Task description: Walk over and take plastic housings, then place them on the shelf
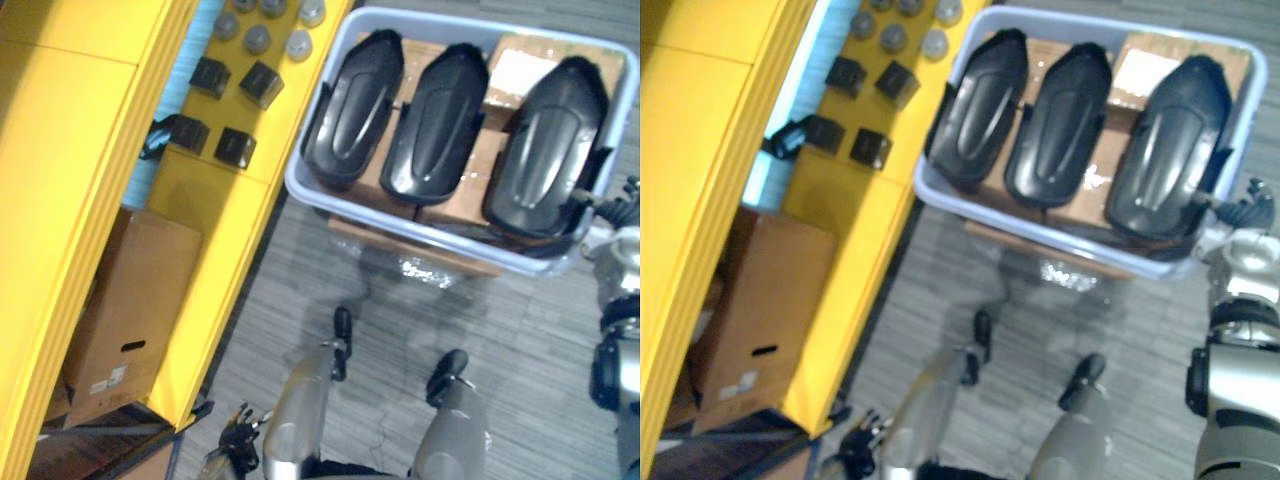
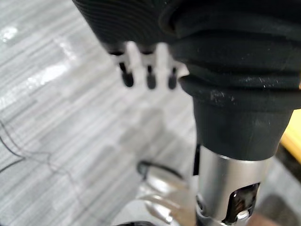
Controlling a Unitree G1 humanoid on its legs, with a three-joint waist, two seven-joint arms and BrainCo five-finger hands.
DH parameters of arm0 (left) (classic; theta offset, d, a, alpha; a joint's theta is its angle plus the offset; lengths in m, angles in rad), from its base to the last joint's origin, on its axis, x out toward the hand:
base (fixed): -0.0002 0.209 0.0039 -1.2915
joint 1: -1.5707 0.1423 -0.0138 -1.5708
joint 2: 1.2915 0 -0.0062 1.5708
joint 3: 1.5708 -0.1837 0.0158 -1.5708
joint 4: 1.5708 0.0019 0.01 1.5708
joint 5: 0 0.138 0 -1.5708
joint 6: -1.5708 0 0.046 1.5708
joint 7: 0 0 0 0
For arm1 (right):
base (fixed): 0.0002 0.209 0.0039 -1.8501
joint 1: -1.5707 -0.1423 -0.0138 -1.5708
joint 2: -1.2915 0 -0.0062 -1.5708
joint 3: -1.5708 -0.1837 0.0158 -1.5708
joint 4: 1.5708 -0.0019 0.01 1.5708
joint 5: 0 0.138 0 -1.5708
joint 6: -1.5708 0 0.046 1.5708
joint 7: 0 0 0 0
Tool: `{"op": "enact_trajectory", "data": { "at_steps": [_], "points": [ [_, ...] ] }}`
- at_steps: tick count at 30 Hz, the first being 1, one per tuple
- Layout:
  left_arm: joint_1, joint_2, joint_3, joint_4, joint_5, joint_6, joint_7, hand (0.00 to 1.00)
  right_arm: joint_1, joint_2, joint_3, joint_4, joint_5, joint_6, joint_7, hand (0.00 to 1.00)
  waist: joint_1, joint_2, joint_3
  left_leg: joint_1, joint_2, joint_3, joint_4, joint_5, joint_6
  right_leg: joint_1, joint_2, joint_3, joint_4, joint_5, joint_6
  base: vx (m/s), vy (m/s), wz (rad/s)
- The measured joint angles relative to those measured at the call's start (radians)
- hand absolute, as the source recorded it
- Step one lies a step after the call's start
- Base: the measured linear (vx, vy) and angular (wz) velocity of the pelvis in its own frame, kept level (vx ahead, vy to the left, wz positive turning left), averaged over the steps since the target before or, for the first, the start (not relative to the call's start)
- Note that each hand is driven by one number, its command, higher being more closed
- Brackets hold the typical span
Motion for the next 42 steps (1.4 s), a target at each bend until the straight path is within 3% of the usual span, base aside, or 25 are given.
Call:
{"op": "enact_trajectory", "data": {
  "at_steps": [3, 13, 23, 28, 31, 35, 38, 40, 42],
  "points": [
    [0.000, -0.001, -0.016, 0.000, 0.000, 0.006, -0.002, 0.00, -0.001, -0.025, 0.000, 0.037, -0.033, 0.011, -0.002, 1.00, 0.014, 0.005, -0.003, 0.000, 0.000, -0.003, 0.002, 0.002, 0.000, -0.002, -0.002, -0.001, 0.009, -0.004, -0.002, 0.00, 0.000, 0.00],
    [0.001, -0.001, -0.017, -0.023, -0.041, 0.009, -0.008, 0.00, 0.000, -0.053, 0.087, 0.055, -0.127, 0.018, 0.025, 1.00, 0.014, 0.007, -0.005, -0.001, 0.000, -0.024, 0.017, 0.004, -0.003, 0.006, -0.009, -0.023, 0.037, -0.033, -0.010, 0.01, -0.006, 0.05],
    [0.015, 0.001, -0.010, -0.063, -0.032, 0.023, -0.018, 0.00, -0.039, -0.055, 0.154, 0.047, -0.234, -0.034, 0.021, 1.00, 0.019, 0.011, -0.008, -0.024, 0.003, -0.044, 0.036, 0.003, -0.004, 0.007, -0.001, -0.040, 0.033, -0.035, -0.013, 0.00, 0.006, 0.03],
    [0.020, 0.000, -0.009, -0.137, -0.038, -0.078, 0.045, 0.00, -0.051, -0.053, 0.221, 0.022, -0.322, -0.064, -0.054, 1.00, 0.034, 0.011, -0.008, -0.017, 0.017, -0.048, 0.042, 0.003, -0.004, 0.027, 0.014, -0.049, 0.023, -0.032, -0.015, 0.00, -0.002, 0.01],
    [0.020, 0.000, -0.001, -0.237, -0.042, -0.169, 0.132, 0.00, -0.050, -0.052, 0.222, -0.028, -0.393, -0.064, -0.144, 1.00, 0.037, 0.009, -0.006, 0.003, 0.028, -0.048, 0.050, 0.002, -0.007, 0.060, 0.027, -0.055, 0.019, -0.032, -0.016, 0.00, -0.004, 0.01],
    [0.022, -0.004, 0.043, -0.406, -0.037, -0.256, 0.255, 0.00, -0.041, -0.046, 0.222, -0.103, -0.458, -0.062, -0.204, 1.00, 0.026, 0.004, -0.003, 0.059, 0.033, -0.050, 0.028, 0.003, -0.009, 0.123, 0.035, -0.074, -0.002, -0.032, -0.016, 0.02, -0.009, 0.04],
    [0.049, -0.005, 0.062, -0.607, -0.016, -0.317, 0.322, 0.00, -0.001, -0.014, 0.221, -0.179, -0.489, -0.041, -0.252, 1.00, 0.011, -0.032, 0.022, 0.120, 0.040, -0.050, -0.004, 0.007, -0.016, 0.188, 0.053, -0.086, -0.044, -0.030, -0.017, 0.00, -0.002, 0.02],
    [0.066, -0.007, 0.055, -0.716, 0.022, -0.329, 0.335, 0.00, 0.030, -0.004, 0.213, -0.199, -0.489, -0.034, -0.287, 1.00, 0.009, -0.045, 0.031, 0.132, 0.049, -0.052, -0.011, 0.009, -0.020, 0.217, 0.068, -0.104, -0.073, -0.020, -0.018, 0.02, -0.023, 0.04],
    [0.091, -0.006, -0.003, -0.889, 0.086, -0.359, 0.368, 0.00, 0.070, 0.034, 0.181, -0.213, -0.491, -0.015, -0.336, 1.00, 0.006, -0.073, 0.047, 0.174, 0.056, -0.049, -0.042, 0.017, -0.031, 0.260, 0.082, -0.107, -0.111, -0.002, -0.019, 0.04, -0.012, 0.00]
  ]
}}
